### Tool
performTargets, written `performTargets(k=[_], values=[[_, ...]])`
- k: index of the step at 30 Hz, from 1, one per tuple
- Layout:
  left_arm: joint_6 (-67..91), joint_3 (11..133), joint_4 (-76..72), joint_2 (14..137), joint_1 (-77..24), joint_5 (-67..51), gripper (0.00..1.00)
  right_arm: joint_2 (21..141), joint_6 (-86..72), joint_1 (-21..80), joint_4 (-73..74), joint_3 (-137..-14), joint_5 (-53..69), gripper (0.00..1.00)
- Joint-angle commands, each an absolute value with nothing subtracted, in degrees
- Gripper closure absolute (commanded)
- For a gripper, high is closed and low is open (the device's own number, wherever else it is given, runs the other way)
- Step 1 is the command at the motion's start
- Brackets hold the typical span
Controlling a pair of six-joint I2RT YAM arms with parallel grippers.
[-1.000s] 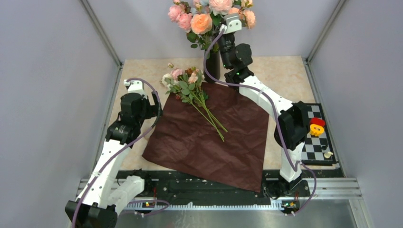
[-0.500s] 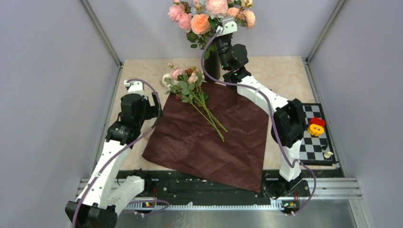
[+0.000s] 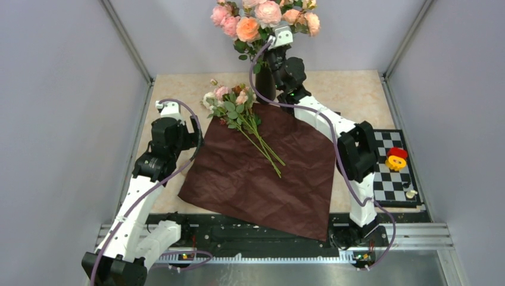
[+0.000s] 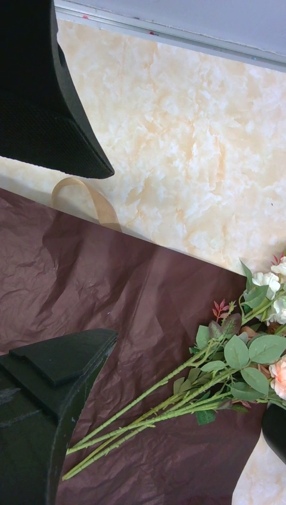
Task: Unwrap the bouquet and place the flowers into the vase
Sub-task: Insert the fake flower into the vase.
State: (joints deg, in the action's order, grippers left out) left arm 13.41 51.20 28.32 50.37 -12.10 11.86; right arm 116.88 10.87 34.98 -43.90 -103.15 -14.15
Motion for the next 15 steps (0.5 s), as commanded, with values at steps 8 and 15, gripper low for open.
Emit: performTargets(k=[8, 15], values=[[13.5, 50.8, 27.4, 49.4, -11.9, 12.0, 0.01, 117.8, 7.8, 34.4, -45.8, -100.8, -16.2, 1.00], [13.4, 50.7, 27.4, 49.5, -11.9, 12.0, 0.01, 118.4, 7.6, 34.4, -45.9, -99.7, -16.4, 1.00]])
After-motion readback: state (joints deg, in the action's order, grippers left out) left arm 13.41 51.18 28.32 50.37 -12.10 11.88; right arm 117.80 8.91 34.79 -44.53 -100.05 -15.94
